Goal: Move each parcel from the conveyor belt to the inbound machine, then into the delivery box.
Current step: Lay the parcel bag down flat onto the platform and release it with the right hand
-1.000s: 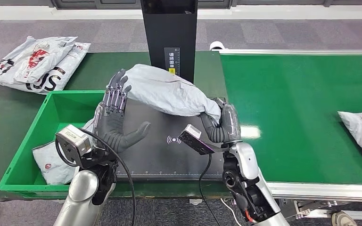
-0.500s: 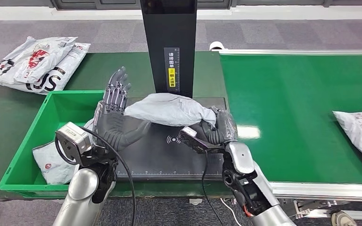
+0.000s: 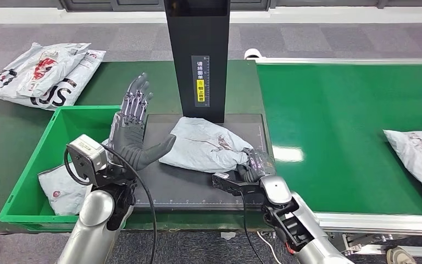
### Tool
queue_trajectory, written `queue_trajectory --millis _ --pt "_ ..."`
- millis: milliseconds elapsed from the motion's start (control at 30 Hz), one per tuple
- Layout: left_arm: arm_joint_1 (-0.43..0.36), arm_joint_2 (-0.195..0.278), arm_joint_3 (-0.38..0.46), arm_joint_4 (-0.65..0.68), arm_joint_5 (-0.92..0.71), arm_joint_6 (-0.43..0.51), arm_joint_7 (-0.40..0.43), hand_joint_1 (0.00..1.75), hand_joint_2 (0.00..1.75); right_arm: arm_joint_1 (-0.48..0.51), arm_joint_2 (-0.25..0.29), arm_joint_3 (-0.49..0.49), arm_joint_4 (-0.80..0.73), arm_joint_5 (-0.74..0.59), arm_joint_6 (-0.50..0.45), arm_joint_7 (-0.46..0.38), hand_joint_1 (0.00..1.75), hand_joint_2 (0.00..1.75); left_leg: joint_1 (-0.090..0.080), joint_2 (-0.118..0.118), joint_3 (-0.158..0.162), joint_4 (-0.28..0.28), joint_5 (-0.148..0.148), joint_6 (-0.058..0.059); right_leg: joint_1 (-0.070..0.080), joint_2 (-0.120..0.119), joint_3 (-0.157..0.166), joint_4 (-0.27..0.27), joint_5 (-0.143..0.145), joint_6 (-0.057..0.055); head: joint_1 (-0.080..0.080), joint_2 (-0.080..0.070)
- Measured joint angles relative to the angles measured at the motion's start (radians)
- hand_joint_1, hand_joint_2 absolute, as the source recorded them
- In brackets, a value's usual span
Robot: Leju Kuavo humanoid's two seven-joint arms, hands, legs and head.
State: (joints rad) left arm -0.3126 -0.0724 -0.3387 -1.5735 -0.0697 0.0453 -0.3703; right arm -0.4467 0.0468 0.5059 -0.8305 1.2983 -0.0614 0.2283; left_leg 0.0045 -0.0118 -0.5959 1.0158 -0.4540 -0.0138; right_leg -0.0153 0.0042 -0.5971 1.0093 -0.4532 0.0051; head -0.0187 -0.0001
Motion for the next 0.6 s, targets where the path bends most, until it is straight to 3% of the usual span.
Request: queue_trajectory --millis 167,367,600 --pt "0.012 0.006 0.0 -0.005 -0.007 0.001 -0.001 0.0 1.75 0.027 -0.016 0.0 -0.025 -0.075 -0.082 -0.016 0.0 1.75 0.0 0.0 0.0 0.0 0.0 0.0 0.0 0.0 0.001 0.0 0.0 0.0 0.0 0.0" --pt "0.027 0.009 0.0 -0.017 -0.033 0.013 0.002 0.0 1.75 0.101 -0.022 -0.039 -0.173 -0.323 -0.22 -0.146 0.0 1.75 0.0 0.001 0.0 0.0 0.0 0.0 0.0 0.0 0.0 0.0 0.001 0.0 0.0 0.0" --pt "0.032 0.009 0.0 -0.021 -0.034 0.015 0.002 0.0 1.75 0.134 -0.031 -0.064 -0.266 -0.344 -0.228 -0.156 0.0 1.75 0.0 0.001 0.0 0.0 0.0 0.0 0.0 0.001 -0.001 0.0 0.0 0.0 0.0 0.0"
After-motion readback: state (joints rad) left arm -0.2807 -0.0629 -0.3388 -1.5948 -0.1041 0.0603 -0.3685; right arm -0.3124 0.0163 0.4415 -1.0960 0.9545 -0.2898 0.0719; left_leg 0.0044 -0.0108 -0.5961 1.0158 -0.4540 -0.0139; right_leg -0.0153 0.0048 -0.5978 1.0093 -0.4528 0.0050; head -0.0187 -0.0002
